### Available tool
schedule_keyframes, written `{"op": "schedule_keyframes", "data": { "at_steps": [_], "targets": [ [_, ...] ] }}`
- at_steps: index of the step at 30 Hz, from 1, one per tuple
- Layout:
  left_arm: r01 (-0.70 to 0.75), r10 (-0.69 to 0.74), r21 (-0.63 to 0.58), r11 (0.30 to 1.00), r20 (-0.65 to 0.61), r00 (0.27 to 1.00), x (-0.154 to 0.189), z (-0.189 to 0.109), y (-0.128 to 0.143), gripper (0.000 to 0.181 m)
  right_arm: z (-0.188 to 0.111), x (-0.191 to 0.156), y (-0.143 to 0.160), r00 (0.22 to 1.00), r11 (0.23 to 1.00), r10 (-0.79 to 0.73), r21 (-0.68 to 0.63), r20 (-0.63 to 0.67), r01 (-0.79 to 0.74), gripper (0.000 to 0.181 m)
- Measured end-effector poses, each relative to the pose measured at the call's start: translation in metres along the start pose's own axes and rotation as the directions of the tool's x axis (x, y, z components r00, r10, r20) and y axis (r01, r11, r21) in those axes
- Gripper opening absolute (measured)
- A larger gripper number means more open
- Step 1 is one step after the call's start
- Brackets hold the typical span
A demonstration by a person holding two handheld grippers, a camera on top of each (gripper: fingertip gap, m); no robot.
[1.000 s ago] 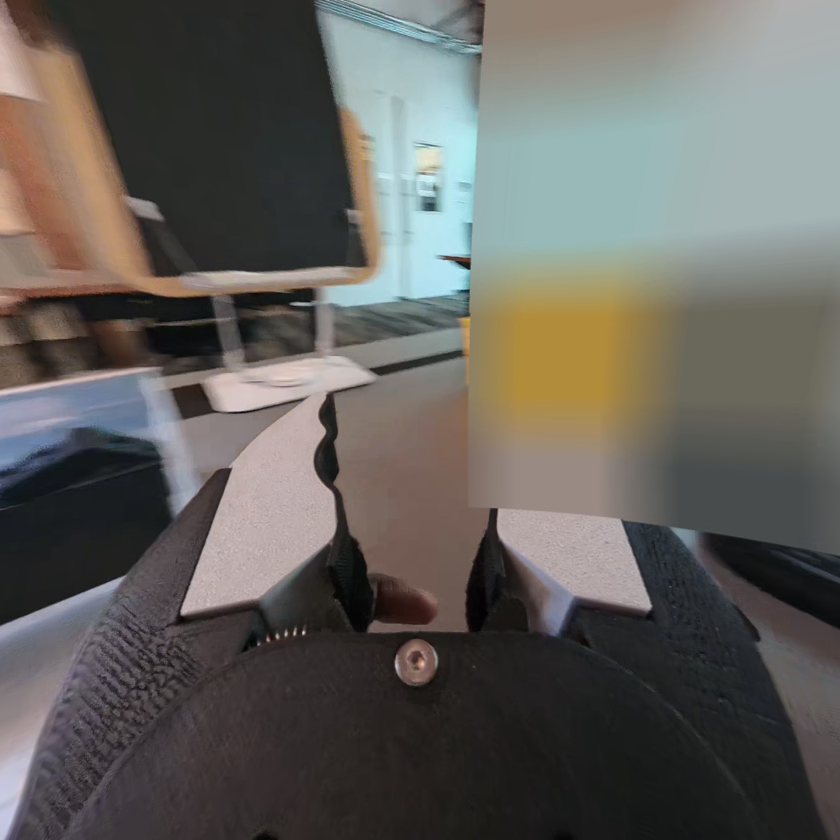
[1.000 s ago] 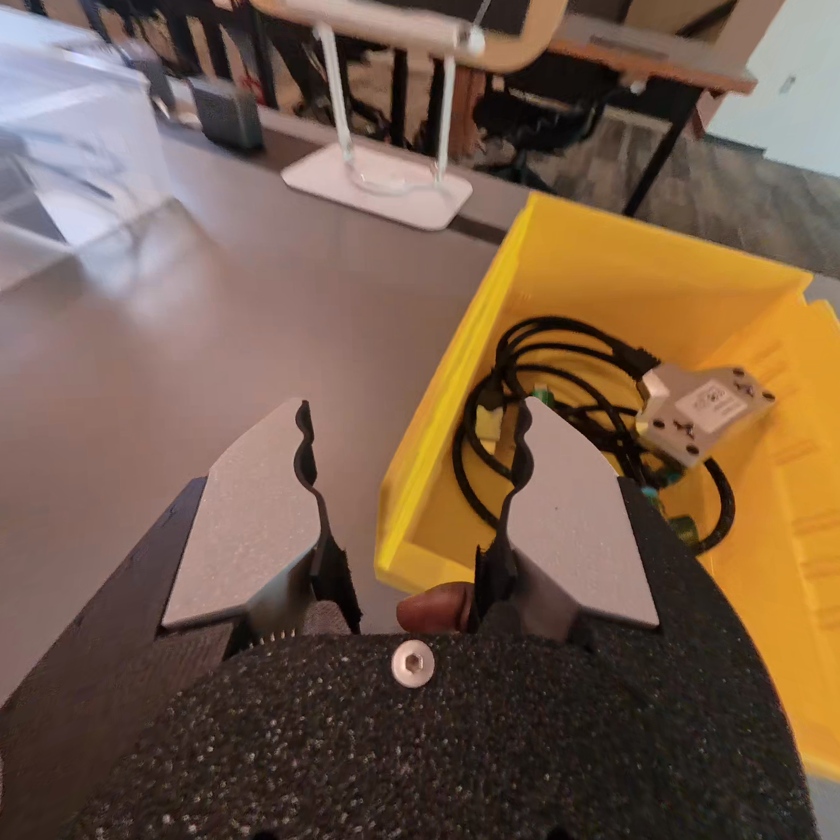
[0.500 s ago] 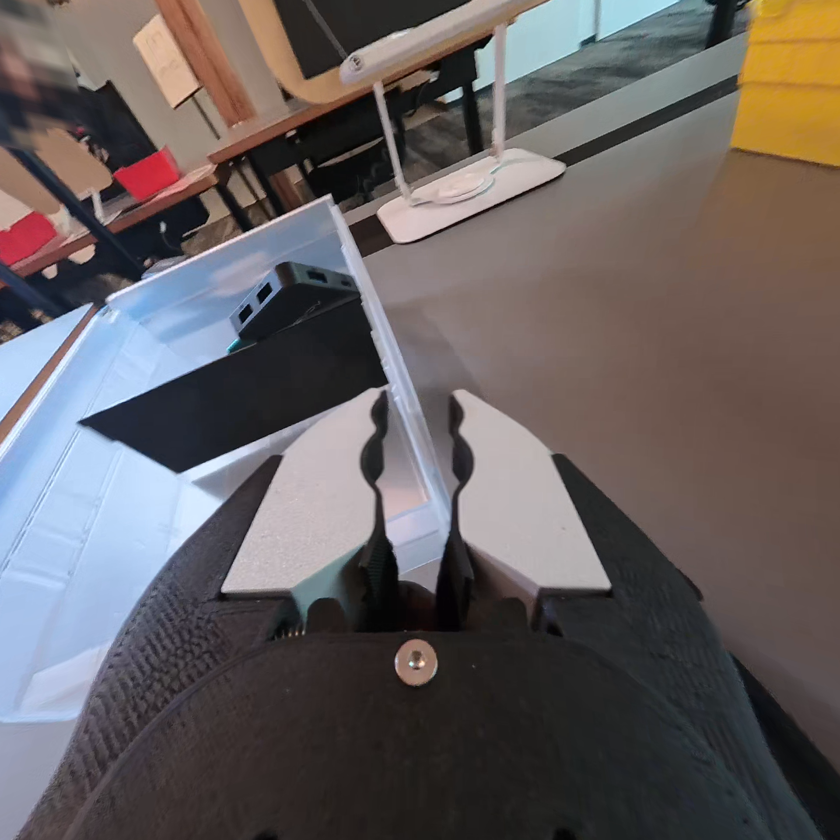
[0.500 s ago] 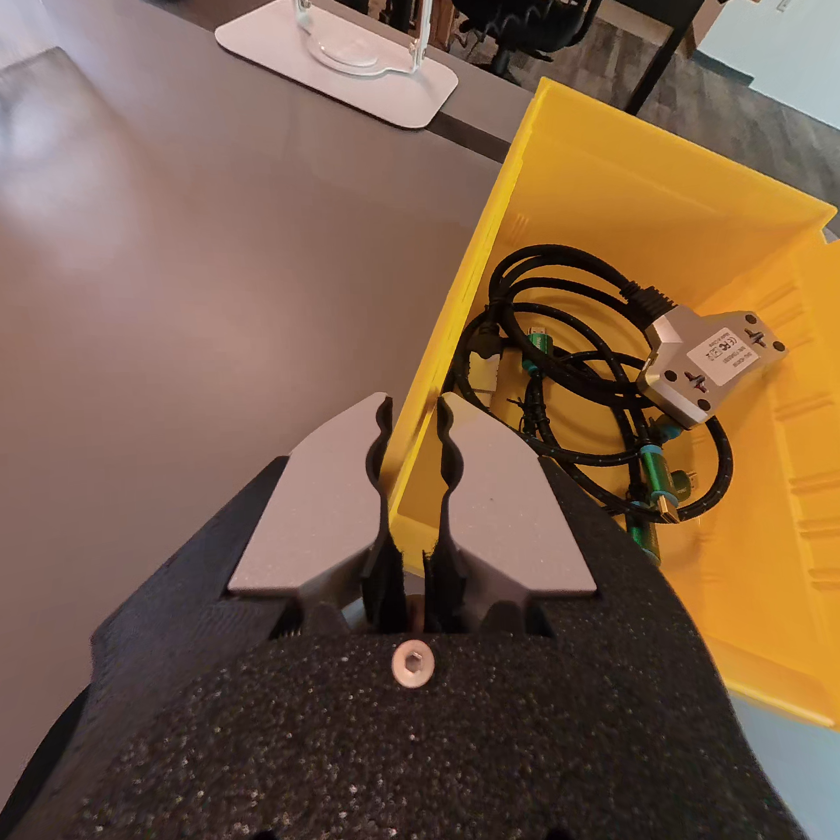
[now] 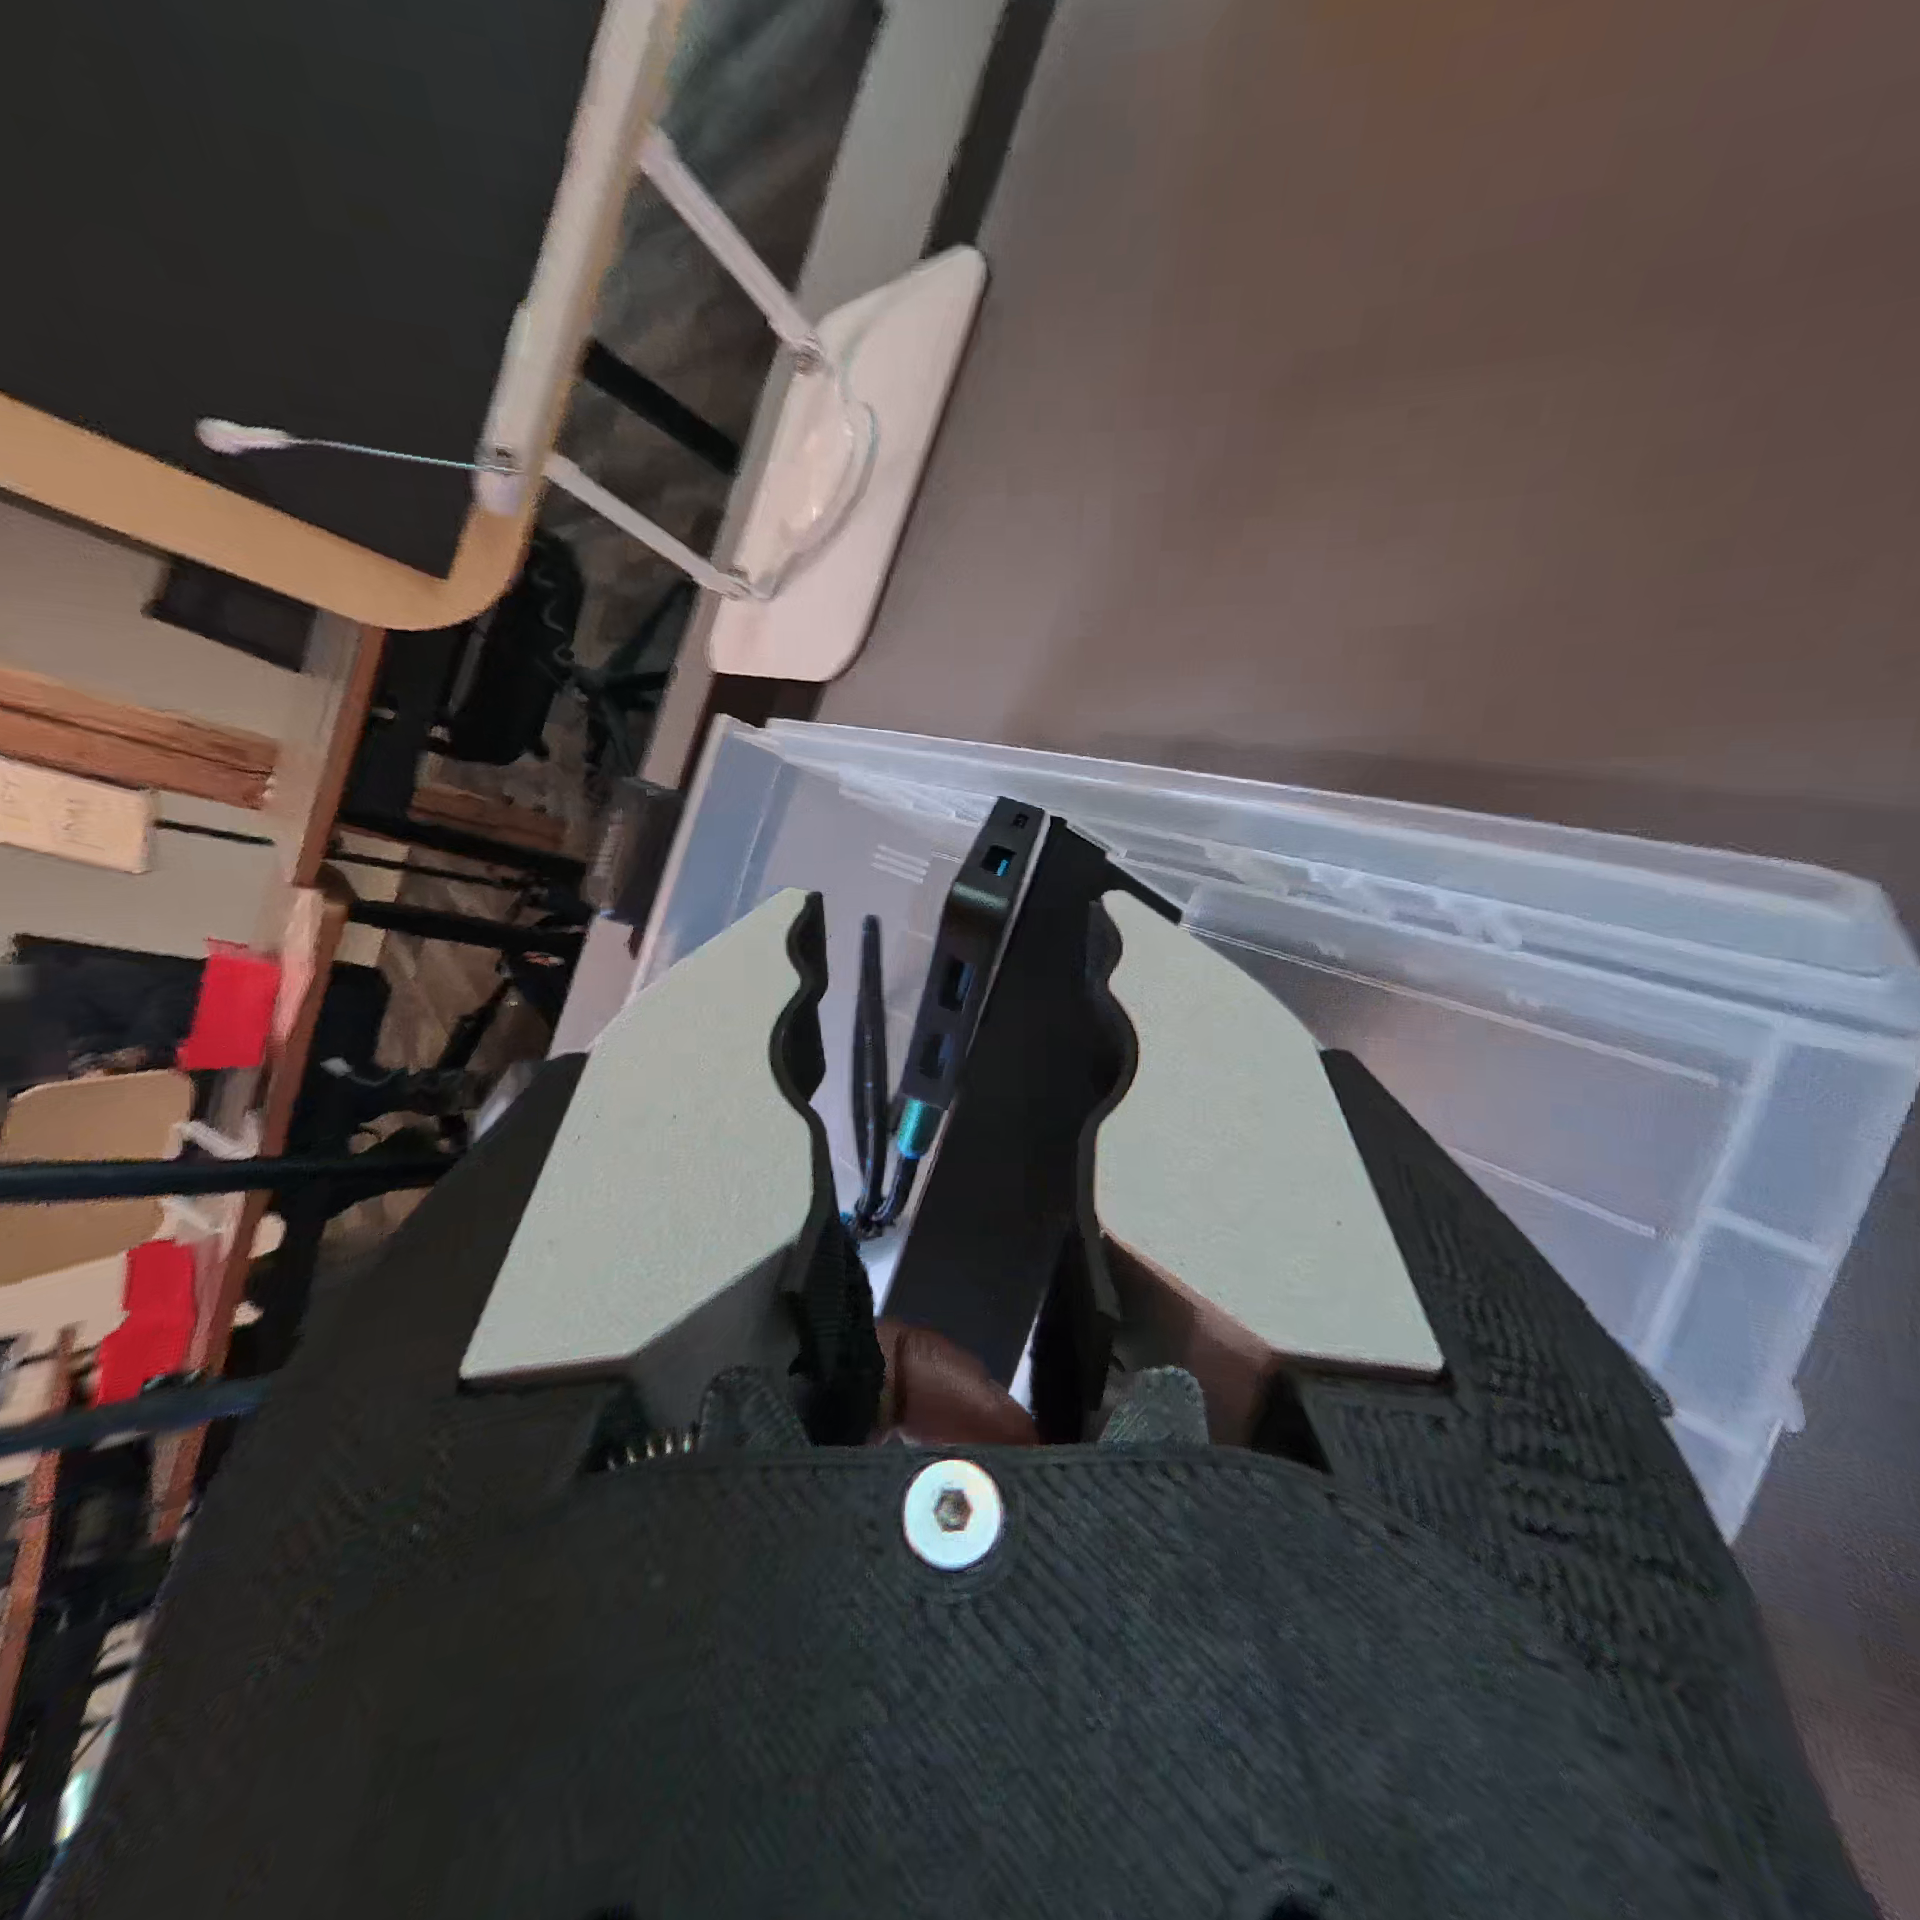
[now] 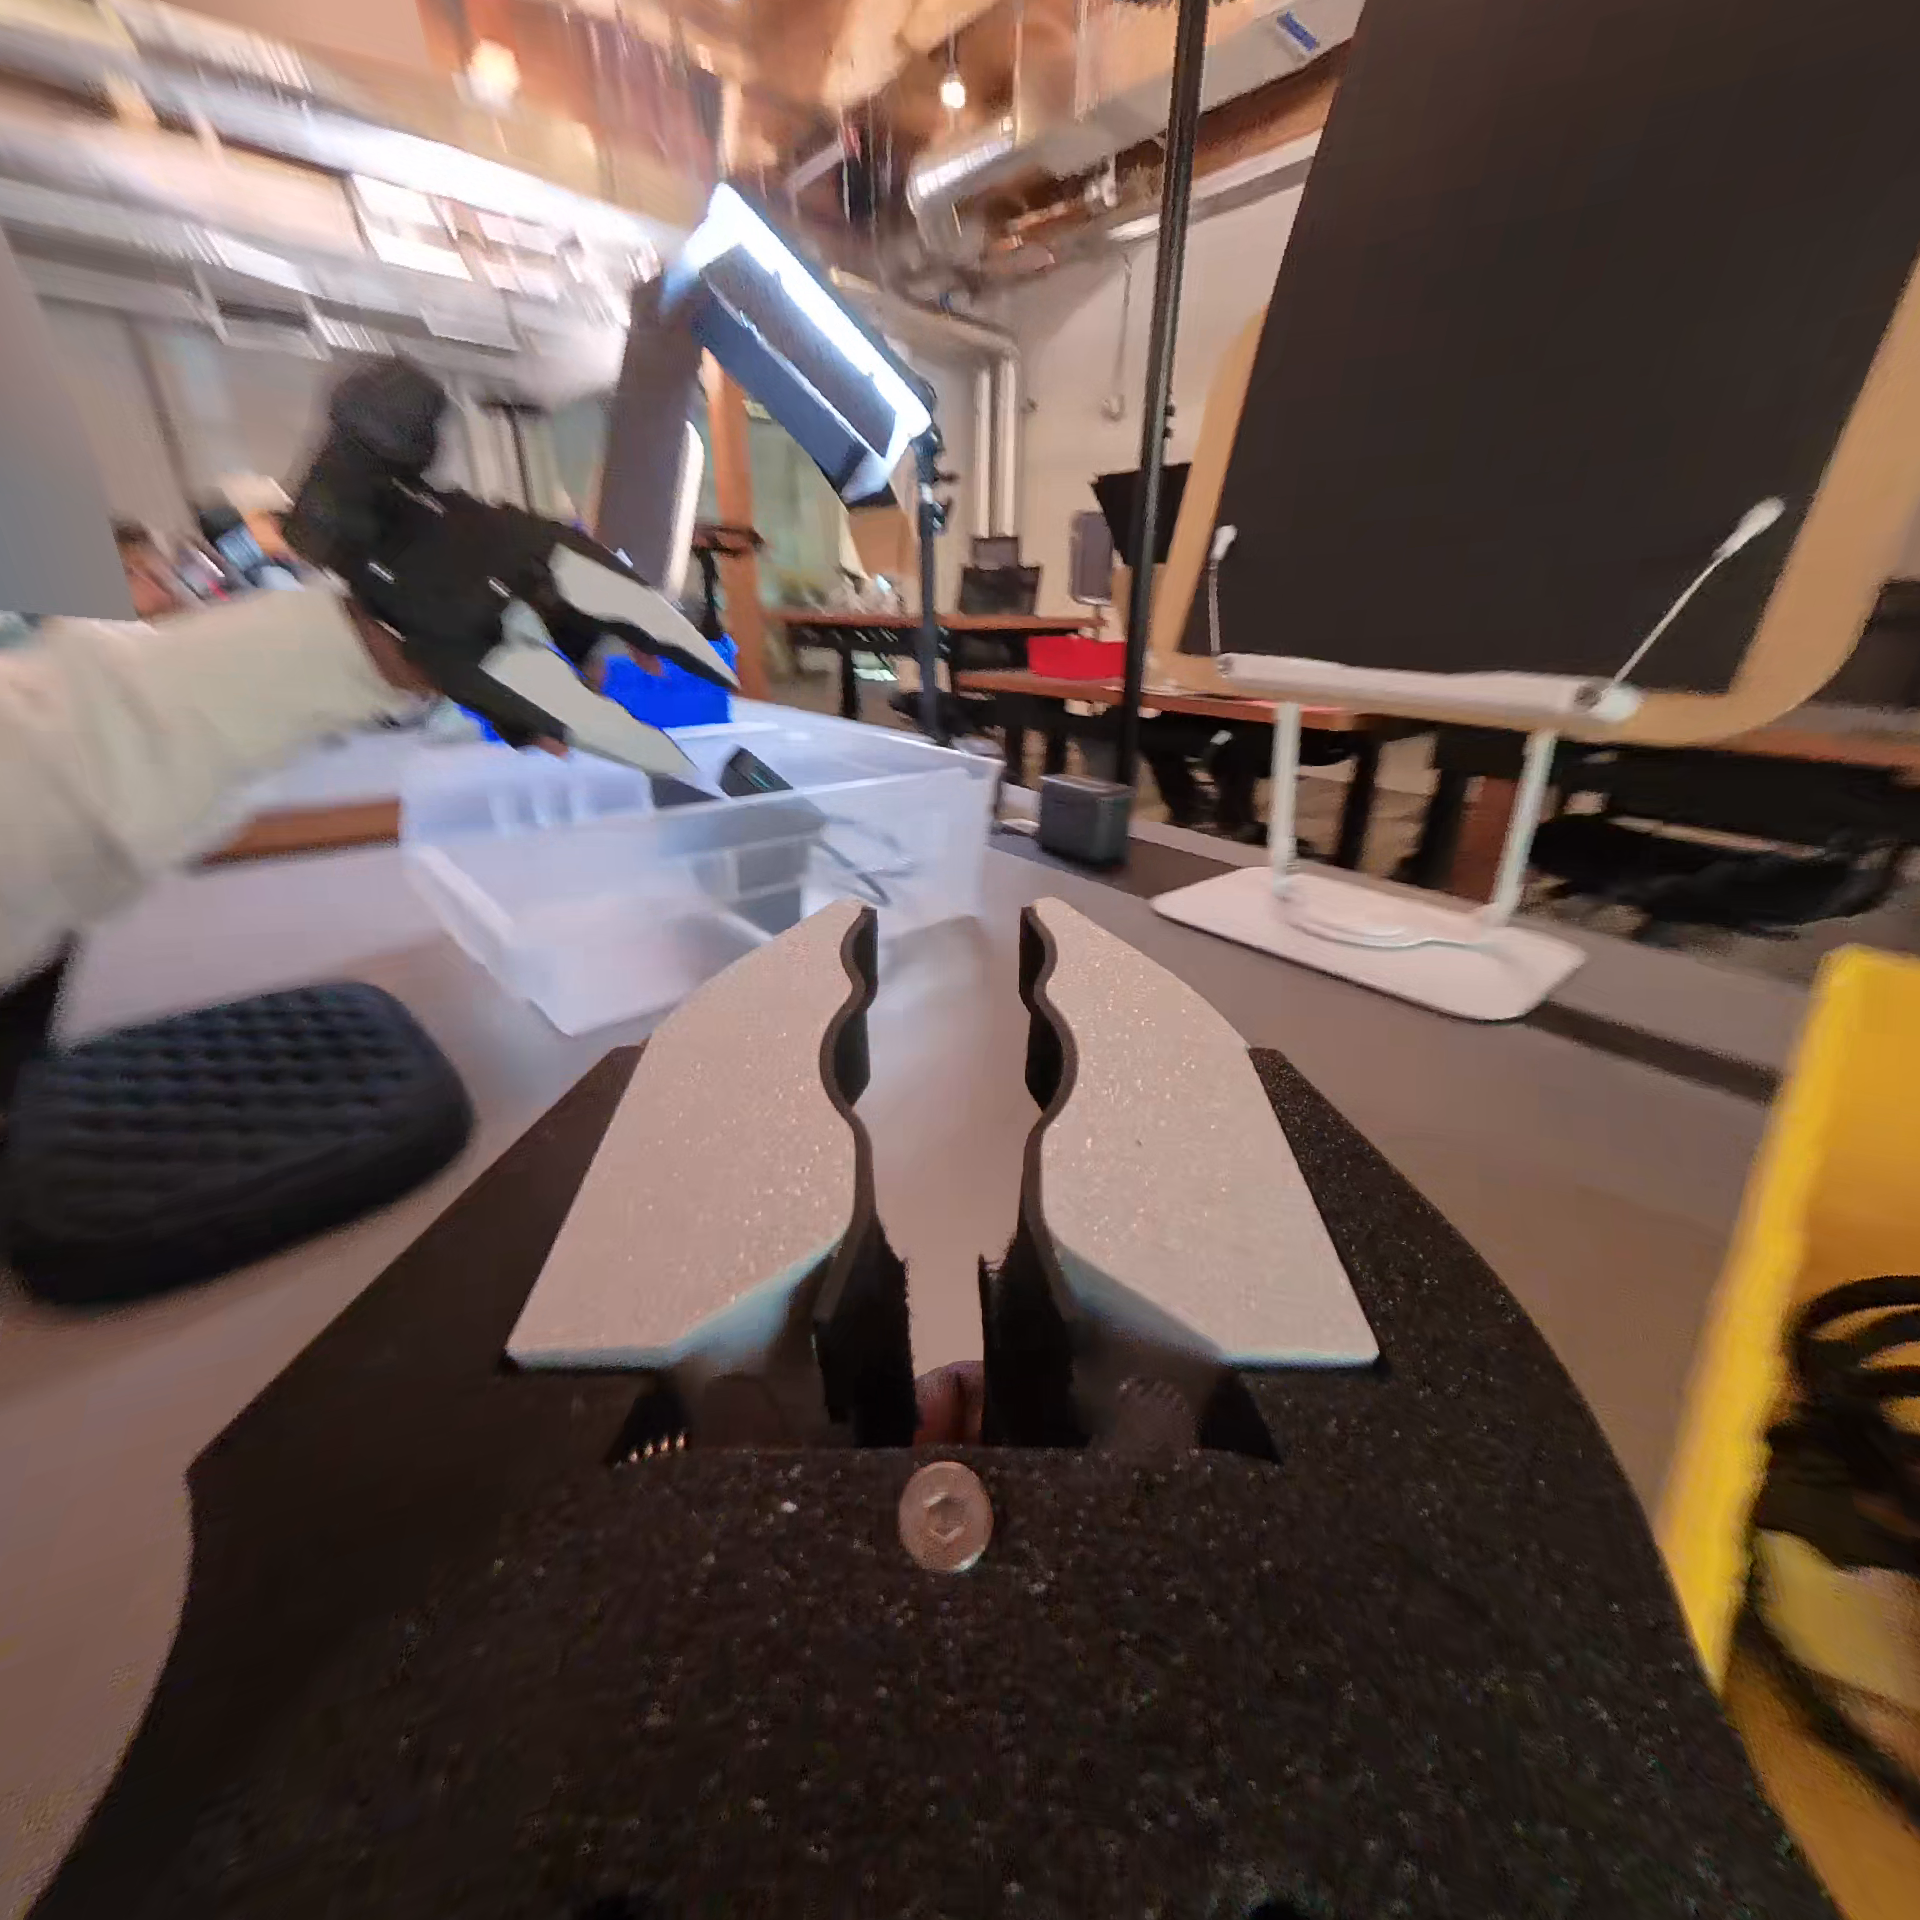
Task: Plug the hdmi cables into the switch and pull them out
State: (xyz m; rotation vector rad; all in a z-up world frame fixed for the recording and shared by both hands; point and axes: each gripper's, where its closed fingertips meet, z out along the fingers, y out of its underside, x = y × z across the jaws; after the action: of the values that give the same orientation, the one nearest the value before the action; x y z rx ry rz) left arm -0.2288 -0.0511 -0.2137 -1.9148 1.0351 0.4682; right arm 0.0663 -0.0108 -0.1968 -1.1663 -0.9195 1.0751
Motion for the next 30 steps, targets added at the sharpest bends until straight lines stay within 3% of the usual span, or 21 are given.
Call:
{"op": "schedule_keyframes", "data": {
  "at_steps": [3, 5, 8, 9, 13, 16, 17, 19, 22, 26, 28, 30],
  "targets": [
    [-0.049, 0.03, -0.105, 0.993, -0.173, 0.985, 0.011, 0.023, 0.018, 0.048, 0.002, -0.01, 0.001, 0.99, 0.993, 0.11, 0.019, 0.086, -0.112, 0.026],
    [-0.119, 0.083, -0.181, 0.976, -0.195, 0.977, 0.008, 0.033, 0.032, 0.045, 0.001, -0.007, 0.003, 0.991, 0.995, 0.1, 0.02, 0.084, -0.102, 0.026],
    [-0.169, 0.124, -0.212, 0.963, -0.21, 0.97, 0.002, 0.038, 0.041, 0.016, 0.0, -0.003, 0.006, 0.985, 0.989, 0.143, 0.016, 0.094, -0.145, 0.026],
    [-0.16, 0.116, -0.203, 0.966, -0.214, 0.97, 0.001, 0.035, 0.039, 0.015, 0.0, -0.002, 0.006, 0.983, 0.987, 0.158, 0.018, 0.096, -0.16, 0.026],
    [0.045, -0.048, -0.065, 0.997, -0.052, 0.997, -0.037, 0.008, 0.016, 0.014, 0.001, 0.0, 0.007, 0.98, 0.984, 0.177, 0.02, 0.095, -0.179, 0.026],
    [0.242, -0.27, 0.212, 0.947, 0.115, 0.956, -0.08, -0.029, -0.012, 0.014, 0.001, 0.0, 0.009, 0.978, 0.983, 0.181, 0.014, 0.099, -0.183, 0.026],
    [0.297, -0.363, 0.337, 0.893, 0.15, 0.92, -0.093, -0.045, -0.025, 0.014, 0.002, -0.001, 0.009, 0.978, 0.983, 0.181, 0.01, 0.104, -0.183, 0.026],
    [0.389, -0.55, 0.576, 0.719, 0.129, 0.825, -0.11, -0.078, -0.048, 0.014, 0.003, -0.002, 0.011, 0.979, 0.985, 0.172, 0.001, 0.107, -0.174, 0.026],
    [0.492, -0.704, 0.776, 0.395, -0.089, 0.705, -0.108, -0.114, -0.08, 0.014, 0.004, -0.005, 0.013, 0.985, 0.99, 0.142, -0.014, 0.103, -0.141, 0.026],
    [0.613, -0.722, 0.79, -0.034, -0.443, 0.531, -0.082, -0.126, -0.115, 0.013, 0.01, -0.02, 0.007, 0.994, 1.0, 0.02, -0.021, 0.105, -0.018, 0.026],
    [0.656, -0.698, 0.739, -0.153, -0.551, 0.458, -0.063, -0.116, -0.129, 0.013, 0.019, -0.042, -0.013, 0.99, 0.998, -0.037, 0.045, 0.136, 0.031, 0.026],
    [0.688, -0.69, 0.699, -0.194, -0.596, 0.411, -0.044, -0.102, -0.142, 0.013, 0.031, -0.073, -0.04, 0.98, 0.991, -0.067, 0.124, 0.187, 0.044, 0.026]
  ]
}}
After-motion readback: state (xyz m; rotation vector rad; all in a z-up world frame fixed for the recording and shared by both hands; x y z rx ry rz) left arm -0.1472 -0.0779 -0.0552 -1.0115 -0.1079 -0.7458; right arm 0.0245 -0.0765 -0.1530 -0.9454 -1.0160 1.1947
